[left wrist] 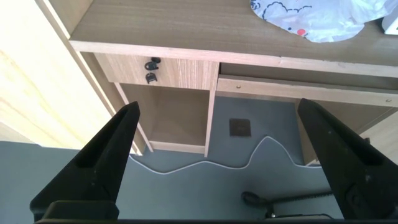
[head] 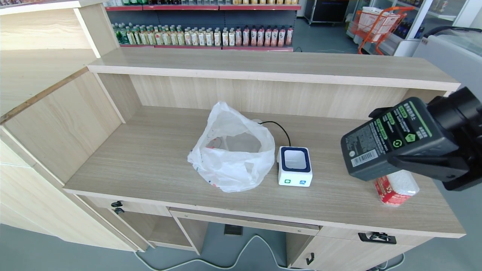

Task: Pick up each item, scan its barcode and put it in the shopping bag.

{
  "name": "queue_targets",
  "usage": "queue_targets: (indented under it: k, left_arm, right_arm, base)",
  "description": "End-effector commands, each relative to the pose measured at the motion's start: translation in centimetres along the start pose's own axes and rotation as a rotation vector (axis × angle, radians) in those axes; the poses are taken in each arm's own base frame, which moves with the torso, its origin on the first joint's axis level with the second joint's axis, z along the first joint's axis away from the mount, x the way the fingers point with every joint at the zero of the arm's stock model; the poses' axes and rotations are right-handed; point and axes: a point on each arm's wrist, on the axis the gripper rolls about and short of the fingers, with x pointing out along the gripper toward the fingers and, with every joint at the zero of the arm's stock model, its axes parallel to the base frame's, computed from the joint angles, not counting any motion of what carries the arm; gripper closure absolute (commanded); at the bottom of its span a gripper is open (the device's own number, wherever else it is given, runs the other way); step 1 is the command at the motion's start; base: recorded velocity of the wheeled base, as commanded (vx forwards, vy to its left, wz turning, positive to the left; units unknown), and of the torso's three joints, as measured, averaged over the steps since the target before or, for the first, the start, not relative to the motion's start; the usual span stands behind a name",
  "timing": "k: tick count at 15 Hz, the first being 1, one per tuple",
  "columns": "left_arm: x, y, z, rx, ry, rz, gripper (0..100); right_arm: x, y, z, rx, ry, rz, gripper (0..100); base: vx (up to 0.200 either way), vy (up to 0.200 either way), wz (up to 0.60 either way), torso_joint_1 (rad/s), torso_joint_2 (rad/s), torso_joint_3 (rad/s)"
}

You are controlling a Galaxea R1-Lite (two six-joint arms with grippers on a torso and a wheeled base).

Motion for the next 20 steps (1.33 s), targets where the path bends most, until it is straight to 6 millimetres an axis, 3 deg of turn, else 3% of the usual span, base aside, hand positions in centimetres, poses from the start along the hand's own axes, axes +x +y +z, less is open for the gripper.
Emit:
queue_targets:
  k: [1, 12, 14, 20]
  left_arm:
    - [0.0, 0.0, 0.0, 0.000, 0.000, 0.000, 0]
    - [0.0, 0.0, 0.0, 0.000, 0.000, 0.000, 0]
    - [0.0, 0.0, 0.0, 0.000, 0.000, 0.000, 0]
    - [0.0, 0.0, 0.0, 0.000, 0.000, 0.000, 0]
  right_arm:
    - [0.6, 0.1, 0.8, -0.058, -0.030, 0.071, 100]
    - [6.1, -0.3, -0.9, -0.168, -0.171, 0.251, 100]
    - [6.3, -0.1, -1.3, -0.220, -0.178, 0.252, 100]
    - [9.0, 0.8, -0.7, -0.247, -0.254, 0.335, 100]
  base:
    - [0.000, 0.000, 0.00, 0.000, 0.00, 0.000]
    - [0.000, 0.000, 0.00, 0.000, 0.00, 0.000]
    - [0.000, 0.000, 0.00, 0.000, 0.00, 0.000]
    - [0.000, 0.000, 0.00, 0.000, 0.00, 0.000]
